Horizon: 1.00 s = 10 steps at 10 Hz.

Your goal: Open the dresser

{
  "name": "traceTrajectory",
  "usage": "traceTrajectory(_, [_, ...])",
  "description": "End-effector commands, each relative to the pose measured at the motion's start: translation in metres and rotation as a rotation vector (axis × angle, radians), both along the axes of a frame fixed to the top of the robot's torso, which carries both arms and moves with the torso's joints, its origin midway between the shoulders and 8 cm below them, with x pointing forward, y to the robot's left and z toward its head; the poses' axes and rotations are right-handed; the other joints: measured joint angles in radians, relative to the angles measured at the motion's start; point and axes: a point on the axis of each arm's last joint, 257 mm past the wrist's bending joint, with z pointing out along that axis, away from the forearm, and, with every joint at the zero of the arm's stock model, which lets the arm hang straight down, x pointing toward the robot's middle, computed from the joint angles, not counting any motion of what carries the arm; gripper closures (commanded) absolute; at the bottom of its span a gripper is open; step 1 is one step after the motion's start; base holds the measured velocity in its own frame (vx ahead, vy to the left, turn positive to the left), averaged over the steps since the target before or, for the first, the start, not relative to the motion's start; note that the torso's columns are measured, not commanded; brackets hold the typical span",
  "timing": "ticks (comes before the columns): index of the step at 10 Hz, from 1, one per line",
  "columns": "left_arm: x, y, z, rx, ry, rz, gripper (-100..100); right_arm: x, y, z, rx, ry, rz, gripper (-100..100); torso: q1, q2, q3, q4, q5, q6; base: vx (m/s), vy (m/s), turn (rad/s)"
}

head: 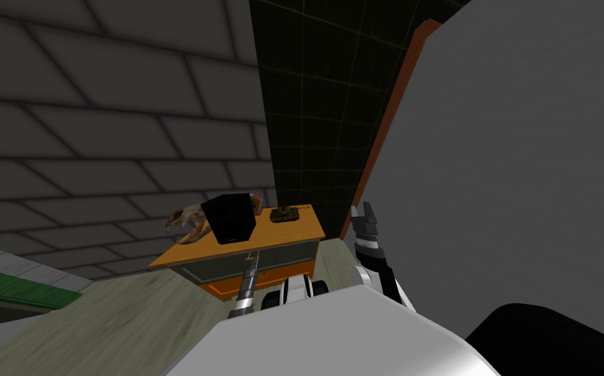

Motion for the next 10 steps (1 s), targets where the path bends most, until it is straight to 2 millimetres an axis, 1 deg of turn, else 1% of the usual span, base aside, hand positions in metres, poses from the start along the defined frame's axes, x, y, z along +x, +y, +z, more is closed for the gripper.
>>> traceTrajectory(1, [-0.011, -0.002, 0.001, 0.001, -0.015, 0.000, 100, 0.000, 0.000, 0.000, 0.000, 0.000, 0.000, 0, -0.001, 0.001, 0.001, 0.000, 0.000, -0.001, 0.006, 0.009, 0.000])
traceTrajectory(2, [-0.009, -0.002, 0.000, -0.001, -0.008, -0.002, 100, 0.000, 0.000, 0.000, 0.000, 0.000, 0.000, 0, 0.000, 0.000, 0.001, -0.001, 0.001, 0.000, 0.000, 0.000, 0.000])
traceTrajectory(3, [-0.004, 0.000, 0.004, -0.001, -0.011, -0.005, 100, 0.000, 0.000, 0.000, 0.000, 0.000, 0.000, 0, 0.000, -0.001, 0.001, -0.002, 0.001, 0.000, -0.094, -0.029, 0.024])
traceTrajectory(7, [0.009, 0.004, 0.017, 0.002, -0.019, -0.013, 100, 0.000, 0.000, 0.000, 0.000, 0.000, 0.000, 0, -0.003, 0.006, 0.004, 0.003, -0.002, 0.000, -0.190, -0.024, 0.024])
traceTrajectory(8, [0.002, 0.003, 0.007, 0.001, 0.006, -0.008, 100, 0.000, 0.000, 0.000, 0.000, 0.000, 0.000, 0, -0.005, 0.006, 0.003, 0.004, -0.003, 0.000, -0.099, -0.011, 0.009])
traceTrajectory(9, [0.011, 0.004, 0.003, 0.000, 0.015, -0.005, 100, 0.000, 0.000, 0.000, 0.000, 0.000, 0.000, 0, -0.004, -0.001, 0.000, 0.002, -0.002, 0.001, -0.077, 0.005, -0.015])
traceTrajectory(10, [0.020, 0.005, 0.002, 0.001, 0.014, -0.002, 100, 0.000, 0.000, 0.000, 0.000, 0.000, 0.000, 0, -0.002, -0.004, -0.002, 0.000, -0.001, 0.002, -0.180, -0.007, -0.032])
